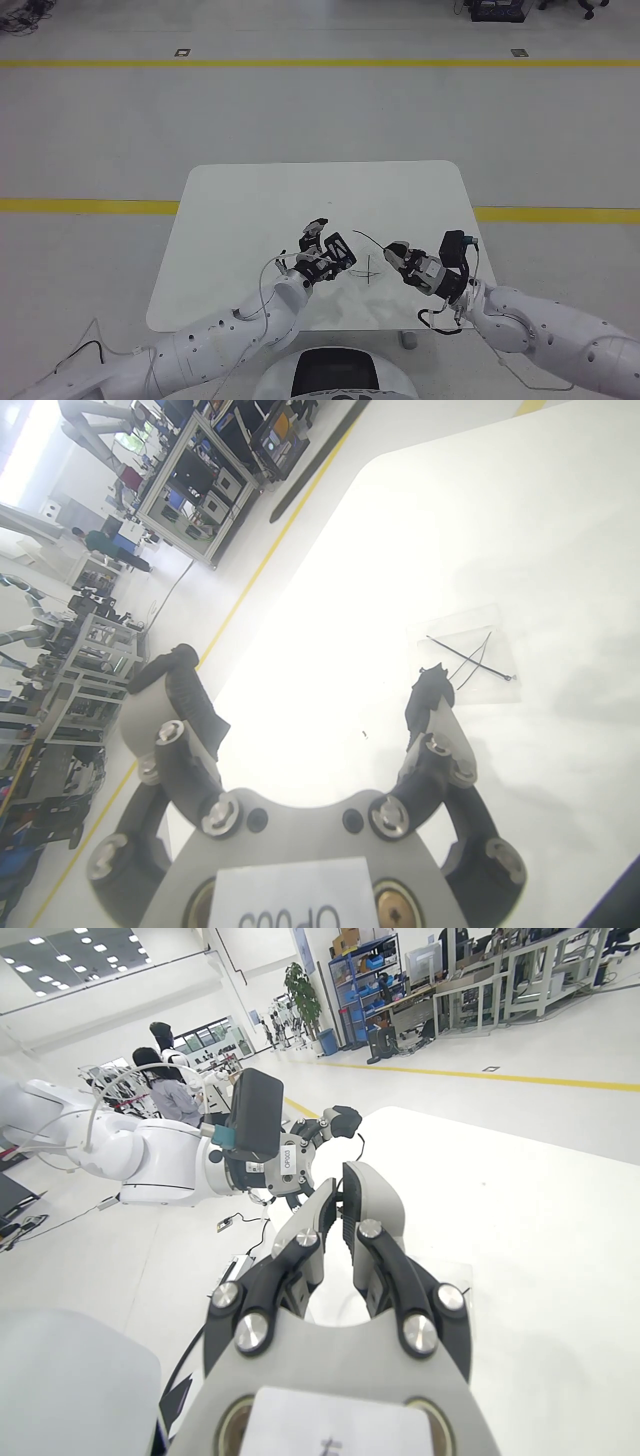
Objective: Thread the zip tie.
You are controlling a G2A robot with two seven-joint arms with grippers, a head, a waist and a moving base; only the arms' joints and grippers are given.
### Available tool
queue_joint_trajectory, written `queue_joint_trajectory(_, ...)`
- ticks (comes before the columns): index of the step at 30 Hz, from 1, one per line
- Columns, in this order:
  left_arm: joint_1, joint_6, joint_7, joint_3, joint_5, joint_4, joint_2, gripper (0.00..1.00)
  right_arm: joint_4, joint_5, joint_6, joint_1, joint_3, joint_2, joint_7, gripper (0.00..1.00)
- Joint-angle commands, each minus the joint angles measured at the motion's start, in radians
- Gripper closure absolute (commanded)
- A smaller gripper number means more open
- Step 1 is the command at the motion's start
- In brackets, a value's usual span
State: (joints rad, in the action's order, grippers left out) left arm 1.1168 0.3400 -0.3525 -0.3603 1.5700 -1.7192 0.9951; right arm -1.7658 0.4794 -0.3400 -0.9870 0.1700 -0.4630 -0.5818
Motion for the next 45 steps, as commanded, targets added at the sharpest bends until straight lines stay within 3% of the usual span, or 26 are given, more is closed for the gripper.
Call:
queue_joint_trajectory(1, 0.000, 0.000, 0.000, 0.000, 0.000, 0.000, 0.000, 0.00, 0.000, 0.000, 0.000, 0.000, 0.000, 0.000, 0.000, 1.00)
queue_joint_trajectory(24, 0.000, -0.001, 0.002, -0.002, -0.001, 0.002, 0.000, 0.00, 0.000, 0.000, 0.000, 0.000, 0.000, 0.000, 0.000, 1.00)
queue_joint_trajectory(27, -0.006, -0.055, 0.037, -0.040, -0.020, 0.004, -0.007, 0.00, 0.000, 0.000, 0.000, 0.000, 0.000, 0.000, 0.000, 1.00)
queue_joint_trajectory(31, 0.012, -0.121, 0.086, -0.112, -0.013, 0.004, -0.038, 0.00, 0.000, 0.000, 0.000, 0.000, 0.000, 0.000, 0.000, 1.00)
queue_joint_trajectory(35, 0.054, -0.236, 0.216, -0.194, -0.012, 0.007, -0.084, 0.00, 0.000, 0.000, 0.000, 0.000, 0.000, 0.000, 0.000, 1.00)
queue_joint_trajectory(37, 0.079, -0.282, 0.287, -0.243, 0.000, 0.013, -0.112, 0.00, 0.000, 0.000, 0.000, 0.000, 0.000, 0.000, 0.000, 1.00)
queue_joint_trajectory(40, 0.133, -0.320, 0.407, -0.318, 0.000, 0.017, -0.149, 0.00, 0.000, 0.000, 0.000, 0.000, 0.000, 0.000, 0.000, 1.00)
queue_joint_trajectory(45, 0.219, -0.394, 0.578, -0.419, -0.022, 0.013, -0.196, 0.00, 0.000, 0.000, 0.000, 0.000, 0.000, 0.000, 0.000, 1.00)
